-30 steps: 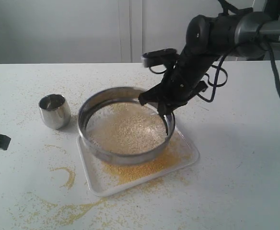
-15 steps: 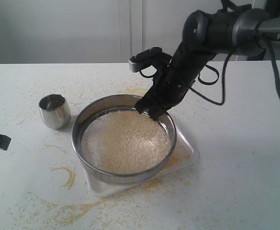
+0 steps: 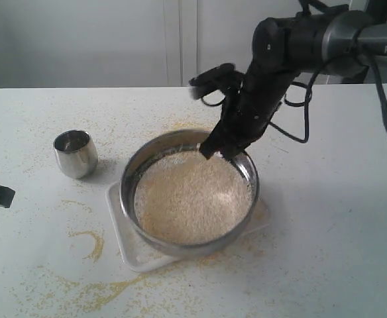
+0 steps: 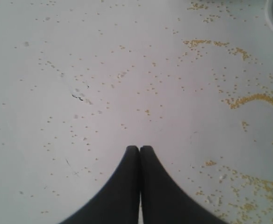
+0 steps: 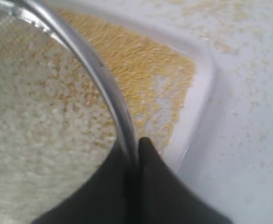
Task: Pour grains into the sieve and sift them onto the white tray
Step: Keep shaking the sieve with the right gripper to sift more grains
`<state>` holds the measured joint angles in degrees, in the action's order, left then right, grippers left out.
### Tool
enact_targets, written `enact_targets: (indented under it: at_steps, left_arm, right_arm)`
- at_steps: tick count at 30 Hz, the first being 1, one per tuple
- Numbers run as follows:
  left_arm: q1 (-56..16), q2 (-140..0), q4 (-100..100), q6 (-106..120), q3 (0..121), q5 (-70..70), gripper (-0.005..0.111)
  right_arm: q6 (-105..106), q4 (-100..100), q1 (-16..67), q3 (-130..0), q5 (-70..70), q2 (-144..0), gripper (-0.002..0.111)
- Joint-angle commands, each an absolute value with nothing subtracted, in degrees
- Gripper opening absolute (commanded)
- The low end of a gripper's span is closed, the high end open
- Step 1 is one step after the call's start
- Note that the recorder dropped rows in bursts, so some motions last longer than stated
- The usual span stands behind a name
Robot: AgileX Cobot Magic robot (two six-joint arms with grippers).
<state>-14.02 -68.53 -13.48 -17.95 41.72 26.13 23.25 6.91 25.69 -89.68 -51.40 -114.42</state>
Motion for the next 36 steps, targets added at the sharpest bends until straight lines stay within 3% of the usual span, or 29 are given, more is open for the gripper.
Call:
enact_targets:
  at_steps: [1,2,5,9,13,17,18,21,22,25,27,29,32,33,34,35,36]
  left_arm:
    - [-13.9,-68.0,-13.7,-18.0,41.3,26.5,0.0]
    - [-13.9,-68.0,-13.7,-18.0,41.3,26.5,0.0]
    - [-13.9,-68.0,-13.7,-18.0,41.3,26.5,0.0]
    - [-13.9,-68.0,-13.7,-18.0,41.3,26.5,0.0]
    - [-13.9,-68.0,-13.7,-18.0,41.3,26.5,0.0]
    - [-13.9,-68.0,-13.7,-18.0,41.3,26.5,0.0]
    - [-13.9,-68.0,-13.7,-18.0,41.3,26.5,0.0]
    - [-13.9,-68.0,-13.7,-18.0,41.3,26.5,0.0]
    - [-13.9,-68.0,-13.7,-18.0,41.3,26.5,0.0]
    - [-13.9,-68.0,-13.7,-18.0,41.3,26.5,0.0]
    - [-13.9,-68.0,-13.7,-18.0,41.3,26.5,0.0]
    - [-13.9,-68.0,-13.7,-18.0,41.3,26.5,0.0]
    - [-13.9,-68.0,-13.7,-18.0,41.3,26.6,0.0]
    - [-13.9,-68.0,-13.7,-18.0,41.3,26.6,0.0]
    - [-13.9,-68.0,-13.7,-18.0,41.3,26.6,0.0]
    - [-13.9,-68.0,-13.7,-18.0,41.3,26.6,0.0]
    - [-13.9,-68.0,-13.7,-18.0,41.3,26.6,0.0]
  right_arm:
    - [-6.5,-0.7,25.0,-89.9,-45.8,-113.6,0.0]
    - [-2.7,2.5,25.0,-89.9,-46.0,-113.6,0.0]
    - [34.7,13.1,26.5,-89.9,-54.3,-113.4,0.0]
    - [-10.6,-3.0,23.9,-89.9,-46.0,-113.4,0.0]
    - [28.6,9.6,25.1,-89.9,-55.6,-113.5,0.0]
    - [-17.2,-10.4,23.3,-89.9,-50.5,-113.4,0.0]
    - [-11.5,-6.1,23.3,-89.9,-50.6,-113.4,0.0]
    - [34.6,15.2,24.3,-90.0,-58.9,-113.5,0.0]
    - [32.0,15.2,24.3,-90.0,-58.0,-113.2,0.0]
    - [-2.6,10.1,22.5,-90.0,-45.3,-112.7,0.0]
    - [6.7,16.6,23.0,-90.0,-46.2,-112.9,0.0]
    - [34.9,18.8,24.2,-90.1,-53.3,-112.9,0.0]
    - [-9.4,-0.7,22.3,-89.5,-47.9,-112.7,0.0]
    - [2.4,4.5,22.4,-89.4,-49.7,-112.7,0.0]
    - [31.0,11.6,23.4,-89.5,-57.8,-112.7,0.0]
    - [32.6,8.4,23.5,-89.5,-58.5,-112.5,0.0]
    - [7.0,-0.5,22.5,-89.5,-52.8,-112.5,0.0]
